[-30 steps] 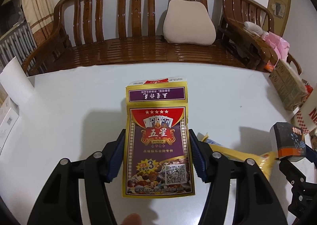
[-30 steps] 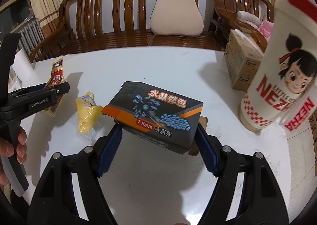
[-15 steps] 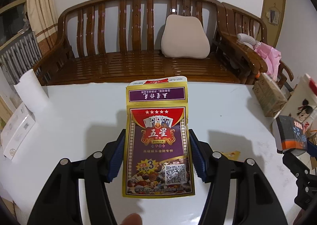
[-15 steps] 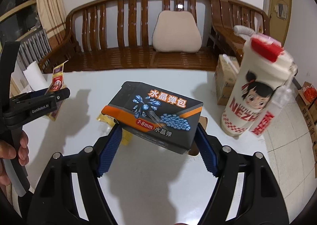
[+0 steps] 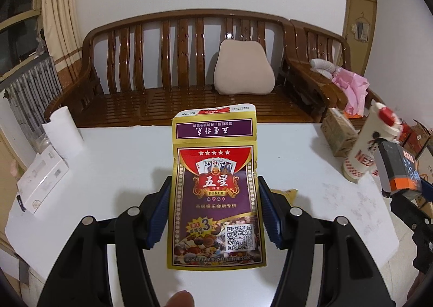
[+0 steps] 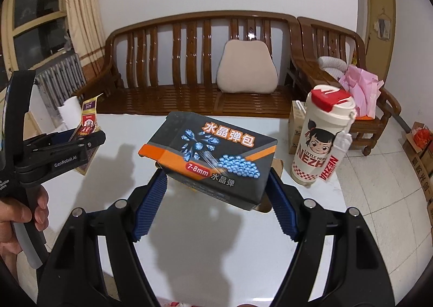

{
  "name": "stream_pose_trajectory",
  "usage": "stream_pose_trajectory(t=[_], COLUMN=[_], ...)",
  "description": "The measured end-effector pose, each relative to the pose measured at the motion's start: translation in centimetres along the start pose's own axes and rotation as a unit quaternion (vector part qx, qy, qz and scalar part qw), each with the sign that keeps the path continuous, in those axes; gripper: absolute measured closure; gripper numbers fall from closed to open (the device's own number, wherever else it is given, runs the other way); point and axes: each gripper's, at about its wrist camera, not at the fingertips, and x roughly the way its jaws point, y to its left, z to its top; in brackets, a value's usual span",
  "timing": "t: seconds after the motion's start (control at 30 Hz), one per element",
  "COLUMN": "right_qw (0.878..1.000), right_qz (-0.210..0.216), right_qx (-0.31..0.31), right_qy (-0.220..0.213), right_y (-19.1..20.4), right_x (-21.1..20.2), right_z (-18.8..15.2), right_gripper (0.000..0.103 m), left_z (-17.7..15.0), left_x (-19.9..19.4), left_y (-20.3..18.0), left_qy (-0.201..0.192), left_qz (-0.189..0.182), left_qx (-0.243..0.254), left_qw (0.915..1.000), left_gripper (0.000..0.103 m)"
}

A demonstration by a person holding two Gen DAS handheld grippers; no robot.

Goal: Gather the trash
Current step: 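Carry both boxes down to the white bag and release them inside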

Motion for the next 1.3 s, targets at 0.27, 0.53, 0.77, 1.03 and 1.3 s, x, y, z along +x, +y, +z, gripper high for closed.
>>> stream_pose_trajectory(t=[0.27,0.53,0.77,1.03,1.3], right_qw=[1.0,0.999,0.999,1.0,0.999], right_qz=[0.012,0.021,0.028,0.025,0.025], right_qx=[-0.004,-0.004,-0.006,-0.01,-0.009], right_qy=[-0.019,-0.033,-0.027,0.0,0.025], right_y=[1.5,2.5,3.4,4.5,5.6], right_x=[-5.6,-10.4,-13.0,-14.5,-15.2], right_z=[-1.3,-4.0,-7.6,-12.9,-17.3], right_gripper=[0.031,0.031,0.031,0.031,0.031], left_z=[-2.4,-6.1,-11.1,-17.3,-21.8], left_x=[-5.4,-10.2,-12.8,-13.2,-12.8], left_y=[-0.5,-1.0,-1.6,-2.5,-3.1], left_qy=[-0.013,-0.022,-0.008,0.034,0.071], left_qz=[-0.012,-0.026,-0.043,-0.064,-0.07], left_qx=[0.013,0.029,0.041,0.043,0.049], left_qw=[0.9998,0.999,0.9982,0.9964,0.9938], left_gripper=[0.045,0.045,0.045,0.045,0.045])
